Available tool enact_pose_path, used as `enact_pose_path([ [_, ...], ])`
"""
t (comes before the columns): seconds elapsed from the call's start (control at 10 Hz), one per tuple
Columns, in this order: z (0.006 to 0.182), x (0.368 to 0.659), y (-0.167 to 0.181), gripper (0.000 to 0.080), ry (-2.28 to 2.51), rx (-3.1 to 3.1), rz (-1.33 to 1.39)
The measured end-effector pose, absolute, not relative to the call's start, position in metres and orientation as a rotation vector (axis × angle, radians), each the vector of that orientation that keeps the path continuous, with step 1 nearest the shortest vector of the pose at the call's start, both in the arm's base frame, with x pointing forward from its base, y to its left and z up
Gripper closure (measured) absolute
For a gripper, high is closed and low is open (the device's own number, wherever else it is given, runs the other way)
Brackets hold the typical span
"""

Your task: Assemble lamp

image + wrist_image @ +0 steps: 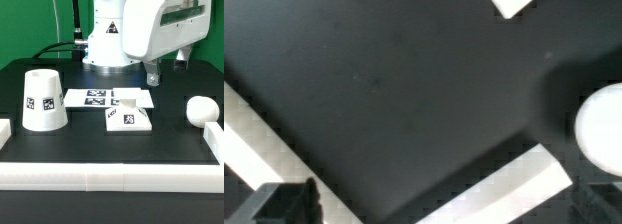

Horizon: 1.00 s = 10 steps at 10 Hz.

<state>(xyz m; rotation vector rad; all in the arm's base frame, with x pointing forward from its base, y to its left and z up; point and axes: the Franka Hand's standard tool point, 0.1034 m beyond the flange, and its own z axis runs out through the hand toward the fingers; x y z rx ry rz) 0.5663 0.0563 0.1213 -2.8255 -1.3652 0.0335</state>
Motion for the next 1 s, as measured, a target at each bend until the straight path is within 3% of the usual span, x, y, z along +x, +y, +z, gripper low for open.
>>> enact_pose_path([
  [0.5, 0.109, 0.523, 0.006, 0.0100, -1.298, -2.846, 0.080],
  [1.0, 0.110, 0.525, 0.010, 0.0100, -1.011, -2.965, 0.076],
])
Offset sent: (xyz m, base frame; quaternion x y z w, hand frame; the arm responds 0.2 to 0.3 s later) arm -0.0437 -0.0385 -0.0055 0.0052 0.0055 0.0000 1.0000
